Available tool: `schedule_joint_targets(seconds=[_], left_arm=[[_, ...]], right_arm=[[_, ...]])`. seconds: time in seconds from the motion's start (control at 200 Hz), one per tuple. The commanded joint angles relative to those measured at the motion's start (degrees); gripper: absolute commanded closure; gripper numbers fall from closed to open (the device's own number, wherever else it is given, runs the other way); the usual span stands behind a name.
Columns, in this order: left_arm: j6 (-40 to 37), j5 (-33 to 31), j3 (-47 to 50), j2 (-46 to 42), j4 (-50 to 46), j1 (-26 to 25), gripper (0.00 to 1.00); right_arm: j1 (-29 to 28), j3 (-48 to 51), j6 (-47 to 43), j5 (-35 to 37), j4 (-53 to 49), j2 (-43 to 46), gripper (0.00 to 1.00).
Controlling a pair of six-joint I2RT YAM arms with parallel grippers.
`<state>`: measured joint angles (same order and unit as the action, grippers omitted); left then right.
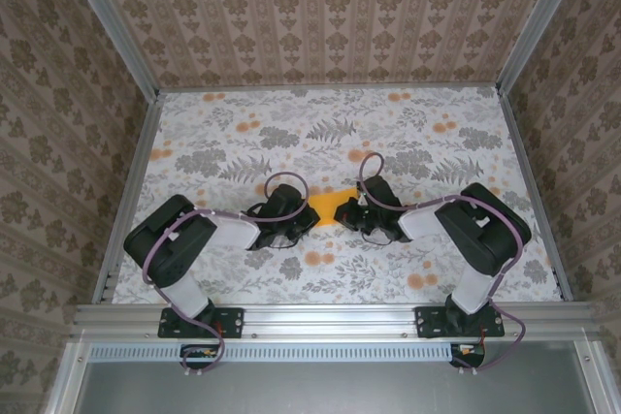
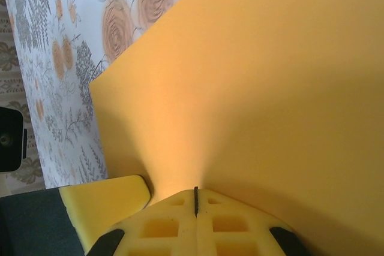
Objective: Fold a paper plane with a square sheet of paper (pick it up from the middle)
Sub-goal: First fold in half a square sheet of paper at the center of the table.
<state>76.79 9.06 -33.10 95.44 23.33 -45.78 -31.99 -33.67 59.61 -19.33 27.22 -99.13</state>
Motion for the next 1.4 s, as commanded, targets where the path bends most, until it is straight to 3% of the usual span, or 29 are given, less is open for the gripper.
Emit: schedule_joint_targets(seconds=[0.0, 0.215, 0.395, 0.61, 0.74, 0.885, 1.1, 1.395], left_arm=[[1.21, -3.16, 1.97, 1.71, -10.34, 0.45, 1.0], [1.51, -3.26, 2.12, 2.04, -10.49, 0.66, 1.0], [1.19, -2.9, 1.82, 2.47, -10.15, 0.6, 1.0], [0.77, -2.69, 1.29, 2.82, -10.07, 0.58, 1.0], [0.81, -2.7, 1.31, 3.01, -10.31, 0.61, 1.0], [0.9, -2.7, 1.83, 2.72, -10.58, 0.91, 1.0], [1.15, -2.29, 2.26, 2.82, -10.68, 1.3, 1.0], [1.21, -1.97, 2.53, 2.74, -10.57, 1.84, 1.0]], right_arm=[[4.41, 3.82, -4.42, 7.07, -7.56, 0.46, 0.97], [10.1, 4.12, -7.7, 7.28, -11.39, 4.55, 0.97], [10.73, 2.03, -9.43, 5.43, -14.83, 10.86, 0.97], [4.08, 1.62, -6.72, 3.78, -13.31, 15.14, 0.95], [-0.69, 0.72, -2.54, 2.26, -7.93, 9.56, 0.96], [-1.11, 0.54, -0.5, 0.27, -2.54, 3.24, 0.98], [3.14, 4.08, -1.34, 0.09, -1.45, 3.1, 0.99], [12.23, 8.69, -4.94, 2.83, -8.21, 8.96, 0.99]])
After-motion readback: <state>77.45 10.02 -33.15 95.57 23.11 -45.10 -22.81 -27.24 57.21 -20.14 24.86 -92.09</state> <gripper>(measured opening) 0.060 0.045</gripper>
